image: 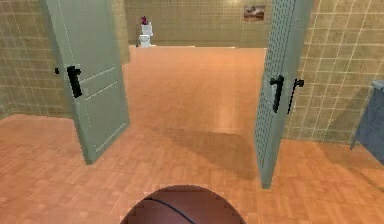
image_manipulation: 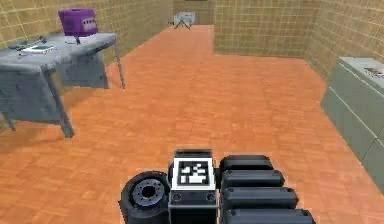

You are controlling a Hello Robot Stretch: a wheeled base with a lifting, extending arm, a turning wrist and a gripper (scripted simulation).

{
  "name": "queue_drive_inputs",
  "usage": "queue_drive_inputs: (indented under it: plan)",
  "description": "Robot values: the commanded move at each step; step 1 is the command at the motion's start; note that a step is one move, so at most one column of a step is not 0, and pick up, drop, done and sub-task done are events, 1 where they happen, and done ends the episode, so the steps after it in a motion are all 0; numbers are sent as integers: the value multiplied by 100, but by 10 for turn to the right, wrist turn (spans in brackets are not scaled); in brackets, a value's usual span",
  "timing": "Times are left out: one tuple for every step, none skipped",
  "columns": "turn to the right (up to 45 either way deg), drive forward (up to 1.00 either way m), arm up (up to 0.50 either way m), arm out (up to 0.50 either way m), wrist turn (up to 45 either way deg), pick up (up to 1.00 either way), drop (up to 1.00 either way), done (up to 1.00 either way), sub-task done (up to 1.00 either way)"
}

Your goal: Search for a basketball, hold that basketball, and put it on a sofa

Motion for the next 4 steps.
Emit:
queue_drive_inputs:
  plan:
    - [0,100,0,0,0,0,0,0,0]
    - [0,100,0,0,0,0,0,0,0]
    - [-60,0,0,0,0,0,0,0,0]
    - [0,65,0,0,0,0,0,0,0]
